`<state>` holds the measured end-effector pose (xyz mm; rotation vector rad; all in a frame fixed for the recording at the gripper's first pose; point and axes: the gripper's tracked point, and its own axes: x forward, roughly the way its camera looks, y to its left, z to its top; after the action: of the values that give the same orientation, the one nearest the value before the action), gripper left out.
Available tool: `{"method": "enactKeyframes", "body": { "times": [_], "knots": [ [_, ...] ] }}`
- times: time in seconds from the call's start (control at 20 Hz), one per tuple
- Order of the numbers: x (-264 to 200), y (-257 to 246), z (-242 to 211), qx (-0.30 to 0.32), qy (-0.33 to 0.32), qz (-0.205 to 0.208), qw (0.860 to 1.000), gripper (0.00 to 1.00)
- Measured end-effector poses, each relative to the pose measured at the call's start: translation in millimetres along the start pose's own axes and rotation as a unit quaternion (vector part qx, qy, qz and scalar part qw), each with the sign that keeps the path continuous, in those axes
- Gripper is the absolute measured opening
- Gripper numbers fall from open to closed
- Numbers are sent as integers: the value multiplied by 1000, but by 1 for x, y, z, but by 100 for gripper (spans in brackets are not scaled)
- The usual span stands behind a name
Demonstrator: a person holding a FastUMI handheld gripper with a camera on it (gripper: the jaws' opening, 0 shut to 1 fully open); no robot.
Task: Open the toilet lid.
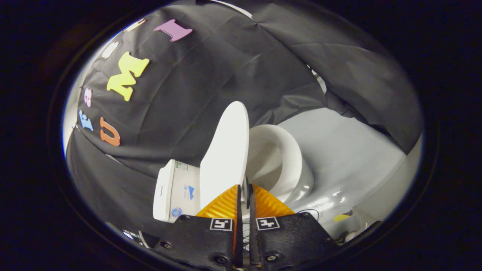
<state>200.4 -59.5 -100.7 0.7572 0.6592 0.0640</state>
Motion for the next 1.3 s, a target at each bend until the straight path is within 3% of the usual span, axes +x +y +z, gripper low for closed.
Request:
{"method": "enactKeyframes", "body": {
  "times": [0.3, 0.65, 1.3],
  "knots": [
    [-16, 50, 2, -45, -9, 10, 999, 10],
    [-24, 85, 1, -95, -16, -22, 995, 10],
    [-35, 170, -11, -168, -24, -34, 985, 10]
  ]
}}
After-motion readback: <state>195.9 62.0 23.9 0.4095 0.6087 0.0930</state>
